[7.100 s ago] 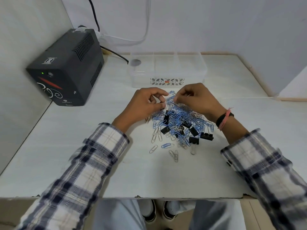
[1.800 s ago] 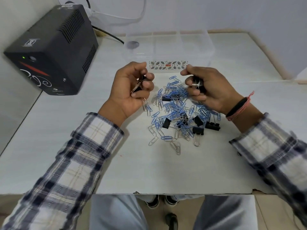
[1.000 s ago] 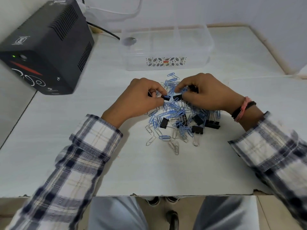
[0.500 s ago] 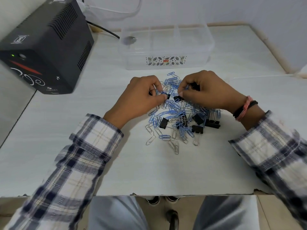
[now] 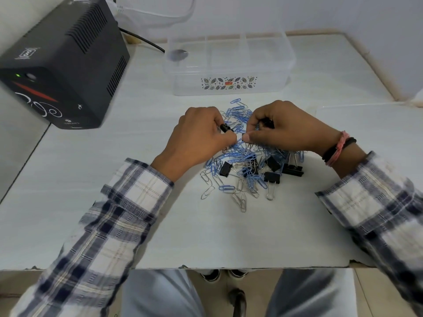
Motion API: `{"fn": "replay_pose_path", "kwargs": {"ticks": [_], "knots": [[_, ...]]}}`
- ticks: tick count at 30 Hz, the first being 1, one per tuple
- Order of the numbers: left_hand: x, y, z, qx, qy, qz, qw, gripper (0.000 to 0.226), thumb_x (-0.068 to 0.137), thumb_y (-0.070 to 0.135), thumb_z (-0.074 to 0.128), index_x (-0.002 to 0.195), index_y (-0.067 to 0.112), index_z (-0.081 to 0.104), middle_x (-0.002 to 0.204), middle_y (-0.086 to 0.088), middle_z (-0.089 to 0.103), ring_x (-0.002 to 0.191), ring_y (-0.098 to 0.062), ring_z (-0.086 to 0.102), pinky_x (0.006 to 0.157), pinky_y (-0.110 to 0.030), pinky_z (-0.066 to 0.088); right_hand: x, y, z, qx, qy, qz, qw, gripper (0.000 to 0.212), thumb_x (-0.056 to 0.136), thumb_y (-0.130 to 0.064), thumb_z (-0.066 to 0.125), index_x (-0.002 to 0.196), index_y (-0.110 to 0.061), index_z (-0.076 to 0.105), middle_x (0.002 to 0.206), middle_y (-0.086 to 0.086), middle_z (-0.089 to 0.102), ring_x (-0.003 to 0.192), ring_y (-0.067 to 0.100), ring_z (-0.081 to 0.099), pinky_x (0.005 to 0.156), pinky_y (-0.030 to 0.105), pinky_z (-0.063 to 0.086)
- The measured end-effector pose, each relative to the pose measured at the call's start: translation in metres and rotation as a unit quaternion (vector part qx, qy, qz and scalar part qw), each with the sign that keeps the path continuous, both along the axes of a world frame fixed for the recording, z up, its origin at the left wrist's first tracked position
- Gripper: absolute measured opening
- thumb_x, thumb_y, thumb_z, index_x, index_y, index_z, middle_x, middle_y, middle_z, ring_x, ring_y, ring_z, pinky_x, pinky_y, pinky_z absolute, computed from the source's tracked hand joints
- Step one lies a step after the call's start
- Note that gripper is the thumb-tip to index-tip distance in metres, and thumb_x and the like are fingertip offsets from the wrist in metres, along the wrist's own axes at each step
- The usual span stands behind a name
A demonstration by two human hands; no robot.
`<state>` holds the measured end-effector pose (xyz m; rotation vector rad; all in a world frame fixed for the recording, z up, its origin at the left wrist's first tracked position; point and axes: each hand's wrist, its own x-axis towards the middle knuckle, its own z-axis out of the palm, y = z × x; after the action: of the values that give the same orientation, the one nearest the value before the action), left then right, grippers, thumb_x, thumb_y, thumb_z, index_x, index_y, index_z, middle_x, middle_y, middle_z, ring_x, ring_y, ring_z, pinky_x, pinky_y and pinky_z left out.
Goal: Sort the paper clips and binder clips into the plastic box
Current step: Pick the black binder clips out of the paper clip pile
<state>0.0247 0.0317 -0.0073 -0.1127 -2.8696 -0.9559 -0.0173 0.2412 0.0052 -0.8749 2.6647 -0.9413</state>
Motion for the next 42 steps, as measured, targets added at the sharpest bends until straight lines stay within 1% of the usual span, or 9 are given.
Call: {"fn": "replay_pose_path", "kwargs": {"ticks": [6,14,18,22,25,28,35,39,42], "knots": [[0.000,-0.007,0.006,0.084,0.025,-0.041,0.995,0.027,0.075,0.025,0.082,0.096,0.020,0.067,0.070,0.008,0.061,0.051,0.001,0.049,0.051,-0.013,0.040,-0.001,0.001,0.000,-0.051,0.024,-0.024,0.998,0.012,0.091,-0.026,0.073,0.093,-0.015,0.074,0.054,-0.008,0.053,0.048,0.004,0.044,0.053,0.020,0.036],[0.000,-0.007,0.006,0.112,0.048,-0.062,0.991,0.010,0.078,0.012,0.077,0.088,0.014,0.073,0.070,0.006,0.060,0.051,0.002,0.048,0.054,-0.008,0.038,-0.002,0.000,-0.002,-0.091,0.040,-0.058,0.993,0.022,0.093,-0.026,0.072,0.109,-0.012,0.071,0.056,-0.010,0.053,0.047,-0.001,0.048,0.052,0.010,0.036],[-0.003,-0.012,0.003,0.067,0.025,-0.074,0.995,0.023,0.079,0.021,0.080,0.102,0.017,0.076,0.071,0.007,0.063,0.053,0.002,0.051,0.058,-0.014,0.043,-0.004,0.000,-0.006,-0.040,0.066,-0.054,0.996,0.020,0.092,-0.021,0.071,0.111,-0.016,0.073,0.060,-0.011,0.055,0.051,0.003,0.050,0.056,0.016,0.037],[-0.002,-0.009,0.001,0.013,-0.006,-0.080,0.997,0.041,0.081,0.041,0.081,0.116,0.020,0.076,0.072,0.007,0.067,0.071,-0.007,0.064,0.074,-0.030,0.055,-0.002,-0.003,-0.007,0.002,0.094,-0.044,0.995,0.023,0.092,-0.016,0.069,0.114,-0.014,0.074,0.067,-0.020,0.052,0.060,0.000,0.052,0.059,0.006,0.034],[-0.001,-0.007,0.001,-0.004,-0.006,-0.070,0.998,0.040,0.081,0.050,0.079,0.107,0.020,0.078,0.068,0.004,0.068,0.074,-0.015,0.068,0.073,-0.041,0.057,-0.001,-0.004,-0.007,0.005,0.095,-0.045,0.994,0.022,0.092,-0.017,0.069,0.112,-0.016,0.075,0.065,-0.020,0.053,0.057,-0.002,0.053,0.056,0.003,0.032],[-0.002,-0.005,0.001,0.003,-0.011,-0.067,0.998,0.030,0.084,0.045,0.077,0.096,0.018,0.080,0.063,0.003,0.066,0.064,-0.012,0.064,0.066,-0.035,0.054,-0.001,-0.005,-0.008,0.000,0.095,-0.043,0.995,0.020,0.091,-0.018,0.069,0.109,-0.015,0.077,0.064,-0.018,0.054,0.057,-0.005,0.054,0.055,0.004,0.033],[0.001,-0.005,0.014,0.225,-0.079,-0.030,0.971,0.029,0.093,0.031,0.071,0.073,0.011,0.073,0.055,0.004,0.052,0.046,-0.007,0.040,0.047,-0.019,0.036,0.004,-0.009,-0.005,-0.074,0.078,-0.048,0.993,0.027,0.093,-0.024,0.070,0.119,-0.017,0.073,0.060,-0.013,0.056,0.053,0.001,0.050,0.059,0.014,0.037],[-0.001,-0.009,0.018,0.390,-0.146,-0.041,0.908,0.035,0.095,0.036,0.064,0.077,0.007,0.061,0.066,-0.010,0.047,0.042,-0.013,0.027,0.041,-0.016,0.019,0.006,-0.009,-0.003,-0.126,0.085,-0.030,0.988,0.016,0.096,-0.023,0.068,0.104,-0.012,0.077,0.054,-0.024,0.057,0.050,0.003,0.047,0.056,0.012,0.035],[-0.008,-0.011,0.016,0.511,-0.186,-0.011,0.839,0.042,0.096,0.049,0.060,0.092,0.008,0.064,0.075,-0.003,0.055,0.043,-0.011,0.029,0.038,-0.017,0.017,0.006,-0.011,-0.002,-0.181,0.075,-0.047,0.980,0.019,0.095,-0.027,0.069,0.100,-0.010,0.077,0.051,-0.014,0.051,0.048,0.004,0.042,0.055,0.017,0.034]]}}
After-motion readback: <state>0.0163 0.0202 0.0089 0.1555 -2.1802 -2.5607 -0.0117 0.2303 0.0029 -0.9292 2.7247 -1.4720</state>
